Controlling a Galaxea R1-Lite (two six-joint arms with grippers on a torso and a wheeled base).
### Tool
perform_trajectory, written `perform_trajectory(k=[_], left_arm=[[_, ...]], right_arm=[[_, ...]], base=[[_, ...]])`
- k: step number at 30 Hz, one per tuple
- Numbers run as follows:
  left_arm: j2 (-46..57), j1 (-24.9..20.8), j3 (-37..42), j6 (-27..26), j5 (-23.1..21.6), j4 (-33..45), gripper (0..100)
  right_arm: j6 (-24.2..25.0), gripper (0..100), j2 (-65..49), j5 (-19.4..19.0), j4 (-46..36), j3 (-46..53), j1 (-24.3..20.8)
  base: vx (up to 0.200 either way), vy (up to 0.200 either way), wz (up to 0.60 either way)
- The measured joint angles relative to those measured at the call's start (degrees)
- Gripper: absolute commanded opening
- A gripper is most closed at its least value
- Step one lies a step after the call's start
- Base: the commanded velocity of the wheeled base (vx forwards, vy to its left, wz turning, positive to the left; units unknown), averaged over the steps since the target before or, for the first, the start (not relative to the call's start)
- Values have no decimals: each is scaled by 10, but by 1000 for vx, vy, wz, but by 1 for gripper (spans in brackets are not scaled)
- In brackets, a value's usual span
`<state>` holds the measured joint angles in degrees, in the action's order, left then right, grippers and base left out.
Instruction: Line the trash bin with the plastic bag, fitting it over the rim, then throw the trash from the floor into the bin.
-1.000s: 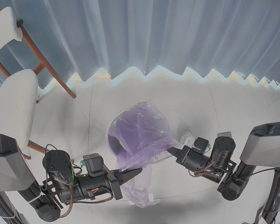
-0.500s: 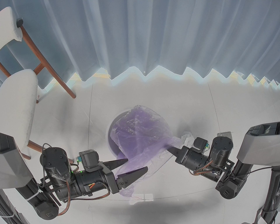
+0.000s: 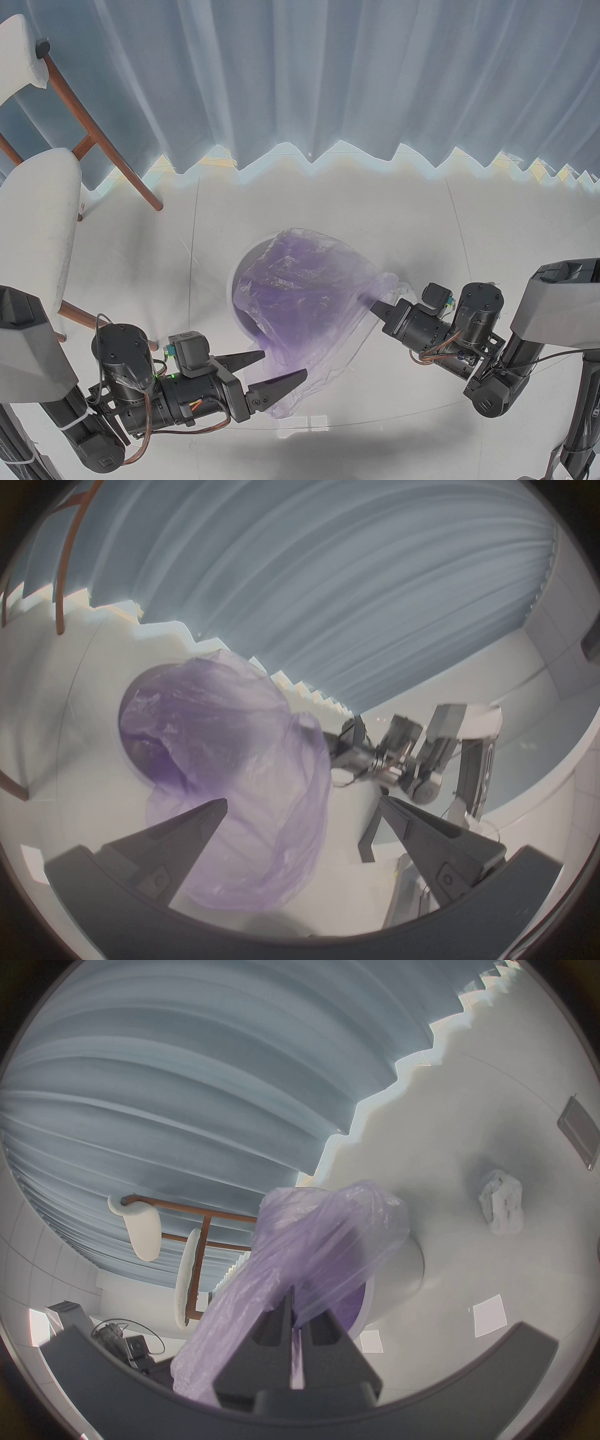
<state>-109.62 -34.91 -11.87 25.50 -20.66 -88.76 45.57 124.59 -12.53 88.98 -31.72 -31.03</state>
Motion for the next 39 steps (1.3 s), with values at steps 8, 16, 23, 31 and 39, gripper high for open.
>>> perform_trajectory(k=[8, 16, 23, 31, 39], left_arm=[[-61, -6, 17, -87, 16, -1, 100], [-87, -5, 5, -88, 19, -2, 100], [-93, -4, -8, -86, 19, -2, 100], [-98, -14, -21, -95, 62, -2, 100], [-110, -28, -36, -144, 119, -2, 0]], right_arm=[[2, 0, 2, 2, 0, -8, 7], [3, 0, 4, 2, 0, -5, 4], [3, 0, 2, 10, 0, -4, -3], [3, 0, 3, 38, 0, -9, -20], [3, 0, 4, 41, 0, -11, -26]], base=[[0, 0, 0], [0, 0, 0], [0, 0, 0], [0, 0, 0], [0, 0, 0]])
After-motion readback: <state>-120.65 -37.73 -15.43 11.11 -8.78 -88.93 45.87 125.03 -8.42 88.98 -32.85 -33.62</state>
